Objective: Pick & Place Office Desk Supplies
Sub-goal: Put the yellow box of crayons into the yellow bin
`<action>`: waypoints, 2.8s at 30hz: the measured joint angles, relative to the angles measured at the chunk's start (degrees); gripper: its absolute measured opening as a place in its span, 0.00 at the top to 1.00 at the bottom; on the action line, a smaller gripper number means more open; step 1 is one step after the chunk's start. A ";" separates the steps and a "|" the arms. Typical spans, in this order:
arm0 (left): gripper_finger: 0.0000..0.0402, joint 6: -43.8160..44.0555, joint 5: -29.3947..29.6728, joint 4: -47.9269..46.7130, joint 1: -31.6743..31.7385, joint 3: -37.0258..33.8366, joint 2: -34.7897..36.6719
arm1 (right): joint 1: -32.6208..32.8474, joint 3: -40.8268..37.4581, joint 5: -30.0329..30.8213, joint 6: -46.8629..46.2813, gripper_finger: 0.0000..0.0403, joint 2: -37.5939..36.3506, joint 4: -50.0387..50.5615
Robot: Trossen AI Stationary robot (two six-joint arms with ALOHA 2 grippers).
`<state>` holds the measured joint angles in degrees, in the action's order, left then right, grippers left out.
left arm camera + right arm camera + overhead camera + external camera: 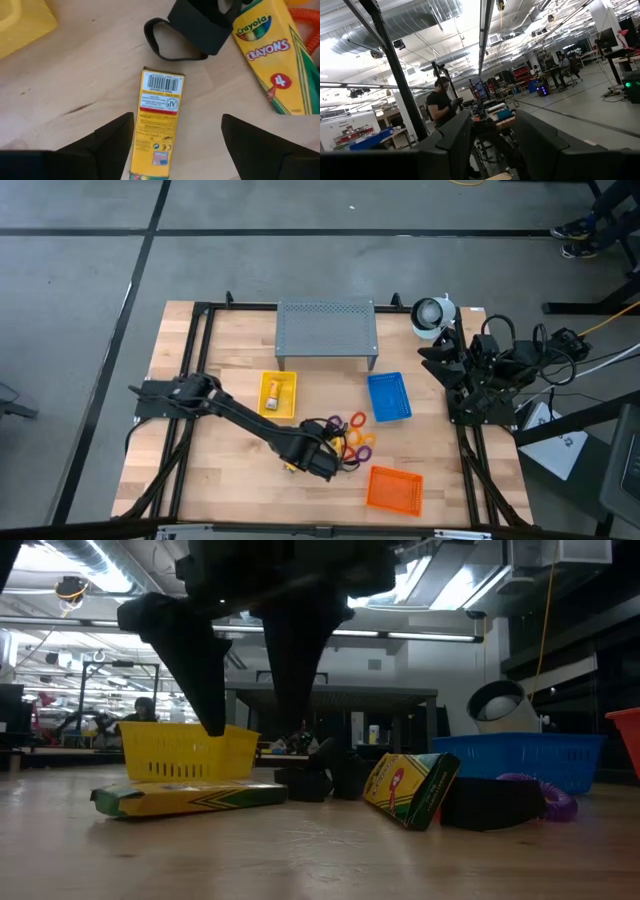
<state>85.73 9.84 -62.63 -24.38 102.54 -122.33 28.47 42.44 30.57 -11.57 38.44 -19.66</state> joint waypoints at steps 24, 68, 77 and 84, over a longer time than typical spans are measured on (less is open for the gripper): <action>0.65 3.02 -8.29 2.91 0.00 0.11 -6.88 | 0.00 0.00 0.00 0.02 0.60 0.01 0.59; 0.83 -2.87 11.21 -20.26 17.16 -0.09 17.65 | -0.02 0.00 0.03 0.03 0.60 0.00 0.92; 0.83 -15.02 9.69 -11.32 24.78 -0.09 15.17 | 0.02 0.00 0.02 -1.31 0.60 0.01 1.09; 0.83 -13.83 10.45 -9.97 23.16 -0.09 15.17 | 0.02 0.00 0.02 -1.31 0.60 0.01 1.25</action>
<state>71.90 20.30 -72.60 -1.22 102.45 -107.15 28.49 42.44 30.59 -12.88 38.45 -18.41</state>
